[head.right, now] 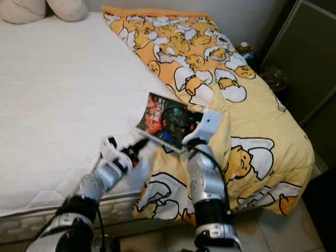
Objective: Clean up the room
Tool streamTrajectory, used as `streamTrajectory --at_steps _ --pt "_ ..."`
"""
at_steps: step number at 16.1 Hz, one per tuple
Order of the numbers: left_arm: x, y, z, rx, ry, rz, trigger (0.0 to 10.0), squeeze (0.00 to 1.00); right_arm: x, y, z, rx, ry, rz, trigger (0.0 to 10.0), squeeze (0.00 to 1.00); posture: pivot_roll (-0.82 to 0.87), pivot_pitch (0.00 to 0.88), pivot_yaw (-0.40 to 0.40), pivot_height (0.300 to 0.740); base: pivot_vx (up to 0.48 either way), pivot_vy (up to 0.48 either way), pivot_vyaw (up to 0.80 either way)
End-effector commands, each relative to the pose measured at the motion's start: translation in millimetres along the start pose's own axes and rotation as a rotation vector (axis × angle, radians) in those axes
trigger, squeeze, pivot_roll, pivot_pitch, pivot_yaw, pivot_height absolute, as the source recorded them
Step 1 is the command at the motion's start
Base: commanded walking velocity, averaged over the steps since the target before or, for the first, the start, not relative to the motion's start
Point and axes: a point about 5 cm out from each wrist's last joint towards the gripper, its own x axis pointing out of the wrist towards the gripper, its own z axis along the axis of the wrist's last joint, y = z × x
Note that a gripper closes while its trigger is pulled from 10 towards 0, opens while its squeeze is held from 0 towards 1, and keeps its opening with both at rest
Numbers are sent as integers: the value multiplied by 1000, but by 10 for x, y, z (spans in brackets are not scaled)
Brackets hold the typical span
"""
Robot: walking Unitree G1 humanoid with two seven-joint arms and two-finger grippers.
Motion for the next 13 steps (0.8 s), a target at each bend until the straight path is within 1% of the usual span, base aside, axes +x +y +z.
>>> streamTrajectory --at_steps 1,4,5,6,9,12,13 --pt "54 -135 -30 -12 6 -24 10000 0 -11 -7 49 -1 -19 -2 0 0 -9 0 -75 740 0 0 0" --pt "74 -217 -4 -41 -20 -33 10000 0 -31 58 34 8 -8 14 0 0 -1 0 -75 740 0 0 0" --pt "104 -273 -40 -36 -5 -46 10000 0 -36 80 30 12 -3 19 0 0 1 0 -75 740 0 0 0" --pt "124 -275 -125 -8 36 -34 10000 0 -36 110 40 20 -6 26 0 0 1 0 -73 740 0 0 0" --pt "140 -291 -211 3 69 -30 10000 0 -22 188 106 49 -27 40 0 0 -3 0 -64 740 0 0 0" --pt "182 -398 -293 2 102 -51 10000 0 -22 338 155 98 -34 74 0 0 -8 0 -60 740 0 0 0" --pt "203 -459 -292 3 103 -66 10000 0 -39 374 125 115 -19 83 0 0 -8 0 -60 740 0 0 0"
